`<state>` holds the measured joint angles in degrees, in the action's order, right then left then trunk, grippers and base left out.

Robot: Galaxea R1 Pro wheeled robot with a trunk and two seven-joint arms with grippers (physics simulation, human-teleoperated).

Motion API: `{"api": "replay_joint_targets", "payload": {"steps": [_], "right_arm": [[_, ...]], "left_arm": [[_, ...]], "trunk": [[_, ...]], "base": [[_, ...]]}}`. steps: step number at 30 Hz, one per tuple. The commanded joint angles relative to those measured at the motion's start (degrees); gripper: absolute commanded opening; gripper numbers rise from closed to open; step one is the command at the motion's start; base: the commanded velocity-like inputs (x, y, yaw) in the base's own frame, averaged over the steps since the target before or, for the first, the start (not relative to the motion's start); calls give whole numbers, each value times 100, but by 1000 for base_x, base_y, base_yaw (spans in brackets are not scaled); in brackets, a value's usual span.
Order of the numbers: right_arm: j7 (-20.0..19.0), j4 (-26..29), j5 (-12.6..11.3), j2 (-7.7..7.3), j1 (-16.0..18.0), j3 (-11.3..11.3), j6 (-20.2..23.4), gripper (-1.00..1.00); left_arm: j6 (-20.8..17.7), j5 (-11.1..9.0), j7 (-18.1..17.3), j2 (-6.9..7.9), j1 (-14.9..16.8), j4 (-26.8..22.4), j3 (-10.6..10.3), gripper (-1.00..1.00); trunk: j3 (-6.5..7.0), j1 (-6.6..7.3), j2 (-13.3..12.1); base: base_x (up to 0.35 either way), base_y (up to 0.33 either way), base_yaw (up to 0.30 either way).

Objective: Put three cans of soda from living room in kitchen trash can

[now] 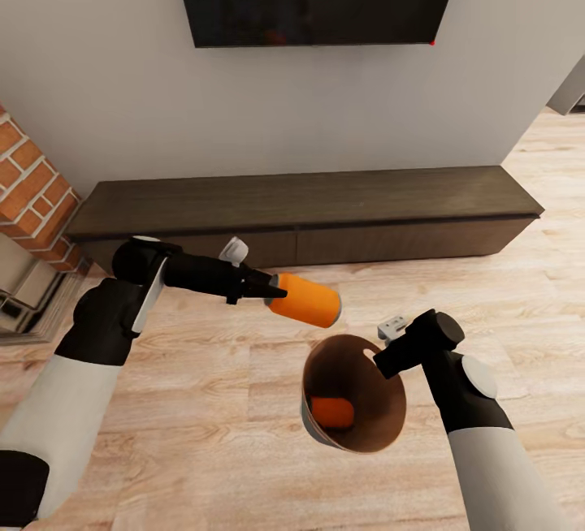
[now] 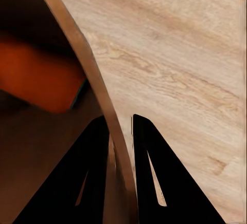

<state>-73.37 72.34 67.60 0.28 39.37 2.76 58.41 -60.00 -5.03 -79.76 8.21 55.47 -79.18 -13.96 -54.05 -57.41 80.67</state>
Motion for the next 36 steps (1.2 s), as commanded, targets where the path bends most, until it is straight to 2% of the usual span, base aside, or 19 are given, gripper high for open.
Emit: {"api": "replay_joint_targets", "payload": {"steps": [1,10,14,21,22,27,30,36], "right_arm": [[24,-7,-88,4,0,3,83,-100],[110,-63,-94,8,0,-1,83,-100],[112,-85,-97,7,0,0,83,-100],[113,-98,-98,35,0,-3,83,-100],[113,-97,-98,39,0,-3,83,-100],[113,-102,-98,42,3,0,83,-100],[113,-105,-98,42,8,1,83,-100],[113,-106,-94,57,9,-3,83,-100]], "left_arm": [[0,7,10,-7,-35,-79,-2,-100],[0,9,30,12,-322,-189,-26,-100],[0,11,162,14,-395,-199,-97,-100],[0,17,424,4,-454,-195,-486,-100],[0,21,492,-4,-460,-195,-610,-100],[0,31,647,-22,-466,-186,-802,-100],[0,39,836,-29,-466,-155,-1045,-100],[0,37,1237,-90,-467,-129,-1372,-100]], "trunk": [[0,0,0],[0,0,0],[0,0,0],[0,0,0],[0,0,0],[0,0,0],[0,0,0],[0,0,0]], "base": [[0,0,0],[0,0,0],[0,0,0],[0,0,0],[0,0,0],[0,0,0],[0,0,0],[0,0,0]]}}
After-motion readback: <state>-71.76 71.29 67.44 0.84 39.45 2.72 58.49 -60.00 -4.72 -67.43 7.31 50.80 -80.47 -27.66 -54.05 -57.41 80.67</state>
